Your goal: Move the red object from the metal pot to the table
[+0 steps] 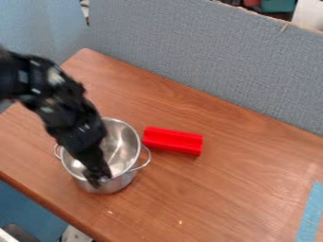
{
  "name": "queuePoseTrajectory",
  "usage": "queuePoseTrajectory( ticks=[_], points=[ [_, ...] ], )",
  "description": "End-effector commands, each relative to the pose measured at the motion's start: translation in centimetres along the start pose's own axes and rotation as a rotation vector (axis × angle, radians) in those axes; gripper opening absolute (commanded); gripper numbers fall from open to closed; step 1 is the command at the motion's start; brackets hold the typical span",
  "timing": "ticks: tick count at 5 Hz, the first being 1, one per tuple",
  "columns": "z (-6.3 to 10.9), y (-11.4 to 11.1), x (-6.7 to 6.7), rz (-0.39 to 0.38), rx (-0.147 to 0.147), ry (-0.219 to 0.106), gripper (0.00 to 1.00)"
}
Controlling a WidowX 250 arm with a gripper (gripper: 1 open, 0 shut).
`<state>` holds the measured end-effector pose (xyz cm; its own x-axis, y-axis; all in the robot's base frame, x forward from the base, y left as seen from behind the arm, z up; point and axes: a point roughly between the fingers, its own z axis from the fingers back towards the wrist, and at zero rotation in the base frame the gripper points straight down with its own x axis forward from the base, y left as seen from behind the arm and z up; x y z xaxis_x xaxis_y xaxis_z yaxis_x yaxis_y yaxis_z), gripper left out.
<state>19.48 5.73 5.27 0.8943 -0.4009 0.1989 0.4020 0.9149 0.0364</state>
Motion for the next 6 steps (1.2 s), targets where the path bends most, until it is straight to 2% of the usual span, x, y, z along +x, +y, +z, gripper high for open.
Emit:
queuePoseTrajectory(
  ticks=[1,2,3,4,5,6],
  points=[
    [-1.5,0.4,1.7,-0.187,0.03,0.023,1.0],
    [-2.5,0.6,2.0,-0.316,0.023,0.024,1.0],
    [-3.7,0.8,2.2,-0.433,-0.003,0.016,1.0],
    [-5.1,0.3,1.5,-0.276,0.019,0.028,1.0],
    [-5.2,0.1,1.6,-0.111,0.062,0.035,1.0],
    [-6.1,-1.0,1.5,-0.097,0.077,0.038,1.0]
  ],
)
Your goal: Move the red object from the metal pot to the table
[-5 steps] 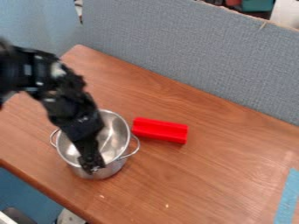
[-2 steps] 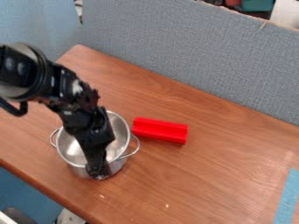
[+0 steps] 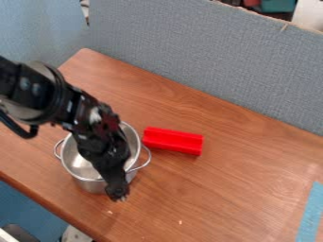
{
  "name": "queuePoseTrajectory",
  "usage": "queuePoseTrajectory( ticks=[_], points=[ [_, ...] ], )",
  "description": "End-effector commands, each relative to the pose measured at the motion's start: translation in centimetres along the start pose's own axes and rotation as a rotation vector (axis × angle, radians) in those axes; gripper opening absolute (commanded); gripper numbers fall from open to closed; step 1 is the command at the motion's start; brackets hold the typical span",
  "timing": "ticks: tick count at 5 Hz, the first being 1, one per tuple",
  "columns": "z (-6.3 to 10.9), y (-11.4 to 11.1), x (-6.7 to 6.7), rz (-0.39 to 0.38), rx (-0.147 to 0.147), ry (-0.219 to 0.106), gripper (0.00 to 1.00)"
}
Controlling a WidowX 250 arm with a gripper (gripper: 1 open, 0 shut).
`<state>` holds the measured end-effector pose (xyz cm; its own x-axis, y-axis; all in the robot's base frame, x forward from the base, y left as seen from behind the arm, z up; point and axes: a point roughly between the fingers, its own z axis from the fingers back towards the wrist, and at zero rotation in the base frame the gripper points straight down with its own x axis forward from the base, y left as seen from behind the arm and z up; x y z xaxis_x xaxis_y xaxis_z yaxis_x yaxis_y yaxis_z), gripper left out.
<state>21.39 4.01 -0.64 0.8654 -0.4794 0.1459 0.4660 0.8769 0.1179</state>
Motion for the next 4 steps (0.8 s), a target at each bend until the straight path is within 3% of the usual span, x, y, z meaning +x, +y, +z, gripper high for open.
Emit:
queuePoseTrajectory(
  ticks=[1,2,3,4],
  points=[
    [0.9,-0.4,1.3,0.001,0.061,-0.04,1.0],
    [-3.1,-2.6,2.1,-0.065,0.059,-0.065,1.0],
    [-4.4,-3.4,2.8,-0.087,0.095,-0.114,1.0],
    [-5.9,-5.5,3.3,-0.157,0.099,-0.129,1.0]
  ],
)
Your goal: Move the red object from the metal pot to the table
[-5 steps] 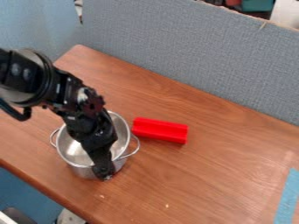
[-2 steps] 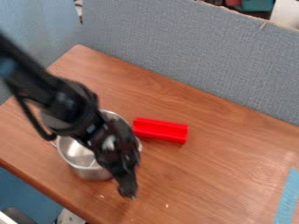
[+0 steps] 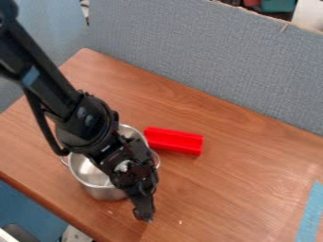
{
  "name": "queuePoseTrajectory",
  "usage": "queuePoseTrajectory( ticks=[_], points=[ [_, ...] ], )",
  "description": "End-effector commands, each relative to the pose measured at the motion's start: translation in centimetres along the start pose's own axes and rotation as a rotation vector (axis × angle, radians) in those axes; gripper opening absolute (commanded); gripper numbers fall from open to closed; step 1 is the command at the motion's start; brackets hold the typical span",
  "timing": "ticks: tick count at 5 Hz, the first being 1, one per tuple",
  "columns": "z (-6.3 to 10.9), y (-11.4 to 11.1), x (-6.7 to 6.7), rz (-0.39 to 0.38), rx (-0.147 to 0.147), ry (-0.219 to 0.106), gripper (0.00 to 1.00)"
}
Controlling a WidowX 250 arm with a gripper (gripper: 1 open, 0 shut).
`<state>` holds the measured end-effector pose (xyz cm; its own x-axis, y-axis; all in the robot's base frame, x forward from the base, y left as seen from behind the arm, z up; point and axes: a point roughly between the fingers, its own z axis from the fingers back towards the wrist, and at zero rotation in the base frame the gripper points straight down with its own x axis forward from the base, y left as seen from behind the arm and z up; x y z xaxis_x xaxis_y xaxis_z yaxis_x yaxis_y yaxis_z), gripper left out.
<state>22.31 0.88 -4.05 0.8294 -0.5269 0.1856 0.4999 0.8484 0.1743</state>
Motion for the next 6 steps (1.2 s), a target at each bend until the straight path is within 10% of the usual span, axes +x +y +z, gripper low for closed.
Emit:
queuePoseTrajectory(
  ticks=[1,4,5,6],
  points=[
    [-3.8,-4.9,2.1,-0.172,0.053,-0.099,1.0],
    [3.8,-7.1,5.0,-0.179,0.109,-0.1,1.0],
    [5.3,-6.2,4.4,-0.048,0.148,-0.077,0.0],
    [7.4,-5.1,5.2,-0.041,0.151,-0.091,1.0]
  ],
)
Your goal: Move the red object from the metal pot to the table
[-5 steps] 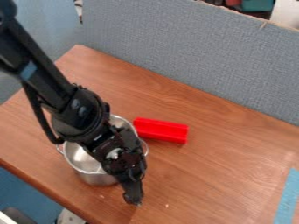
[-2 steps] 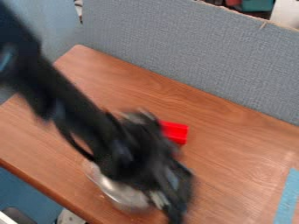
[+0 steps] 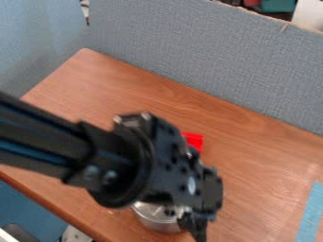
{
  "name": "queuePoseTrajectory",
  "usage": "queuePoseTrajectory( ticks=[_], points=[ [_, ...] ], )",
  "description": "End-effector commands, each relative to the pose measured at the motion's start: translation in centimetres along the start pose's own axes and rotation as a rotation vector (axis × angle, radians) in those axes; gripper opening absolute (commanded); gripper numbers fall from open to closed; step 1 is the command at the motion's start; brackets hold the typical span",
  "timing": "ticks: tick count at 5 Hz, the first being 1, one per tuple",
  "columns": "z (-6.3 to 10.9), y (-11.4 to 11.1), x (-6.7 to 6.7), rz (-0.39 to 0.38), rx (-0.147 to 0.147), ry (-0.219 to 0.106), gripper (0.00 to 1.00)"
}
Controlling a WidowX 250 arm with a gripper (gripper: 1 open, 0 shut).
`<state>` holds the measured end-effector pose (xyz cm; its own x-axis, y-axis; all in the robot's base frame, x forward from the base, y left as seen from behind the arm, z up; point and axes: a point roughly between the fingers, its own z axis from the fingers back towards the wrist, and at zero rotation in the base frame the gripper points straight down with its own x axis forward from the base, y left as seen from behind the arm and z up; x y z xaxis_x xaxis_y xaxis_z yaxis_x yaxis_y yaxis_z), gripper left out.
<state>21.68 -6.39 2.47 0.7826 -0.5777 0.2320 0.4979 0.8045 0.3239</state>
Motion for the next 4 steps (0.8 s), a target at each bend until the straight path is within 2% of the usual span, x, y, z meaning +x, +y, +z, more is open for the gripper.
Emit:
queuePoseTrajectory(
  ticks=[1,2,3,4],
  points=[
    [0.8,1.9,1.7,0.003,-0.003,-0.02,0.0],
    [-0.3,2.6,1.3,-0.046,-0.065,-0.039,1.0],
    [0.4,4.6,1.2,-0.103,-0.101,-0.038,0.0],
    [2.1,6.2,4.2,-0.108,-0.092,-0.019,0.0]
  ],
)
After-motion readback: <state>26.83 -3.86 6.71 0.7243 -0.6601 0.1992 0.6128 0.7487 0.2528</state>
